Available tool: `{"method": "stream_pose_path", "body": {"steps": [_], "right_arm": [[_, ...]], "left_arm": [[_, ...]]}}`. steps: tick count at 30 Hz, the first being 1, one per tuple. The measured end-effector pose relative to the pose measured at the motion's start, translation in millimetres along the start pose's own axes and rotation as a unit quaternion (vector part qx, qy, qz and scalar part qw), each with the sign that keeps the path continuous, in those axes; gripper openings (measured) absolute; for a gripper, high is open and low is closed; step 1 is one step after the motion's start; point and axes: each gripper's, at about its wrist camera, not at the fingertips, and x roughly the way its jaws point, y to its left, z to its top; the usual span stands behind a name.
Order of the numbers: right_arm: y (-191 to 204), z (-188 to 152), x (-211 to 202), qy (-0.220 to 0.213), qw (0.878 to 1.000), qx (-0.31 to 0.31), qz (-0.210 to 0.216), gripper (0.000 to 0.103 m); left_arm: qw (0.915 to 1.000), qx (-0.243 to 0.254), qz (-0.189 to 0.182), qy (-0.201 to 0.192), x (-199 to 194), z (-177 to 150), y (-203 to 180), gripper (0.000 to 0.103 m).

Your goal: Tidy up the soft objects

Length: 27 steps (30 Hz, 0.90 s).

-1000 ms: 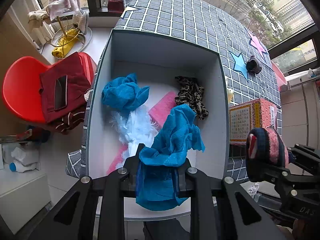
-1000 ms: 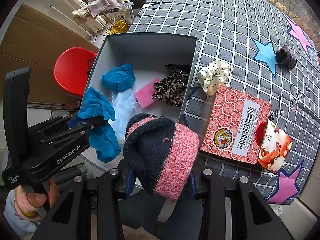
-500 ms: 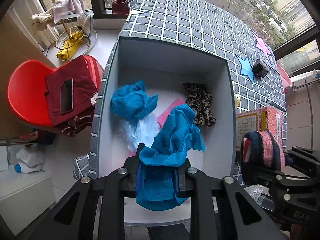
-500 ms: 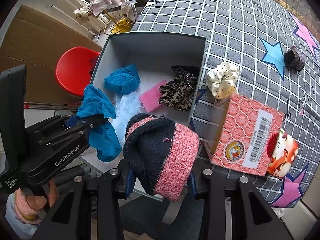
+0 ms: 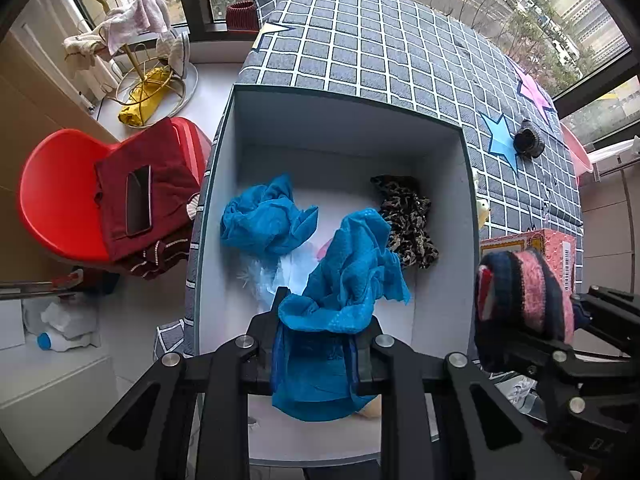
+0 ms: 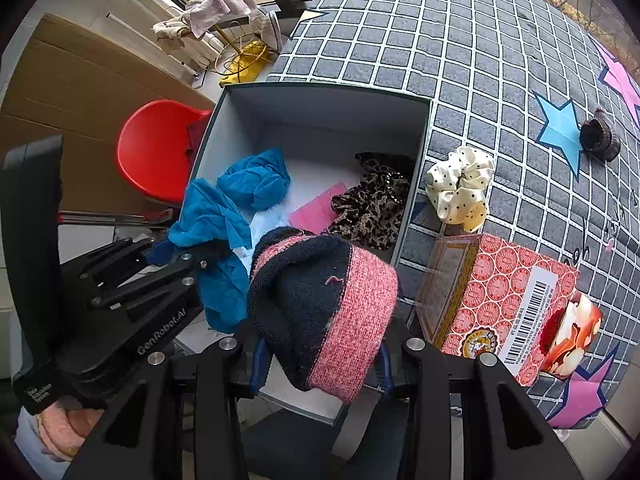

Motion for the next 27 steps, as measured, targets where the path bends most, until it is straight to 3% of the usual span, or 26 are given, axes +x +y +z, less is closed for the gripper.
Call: {"method": "stream_pose_path", "body": {"steps": [27], "right_arm": [[0, 34, 6, -0.006, 1.0, 0.004, 0.016, 0.043]], "left_arm": [[0.9997, 0.008, 0.023, 0.004, 8, 25, -4, 0.026]]}}
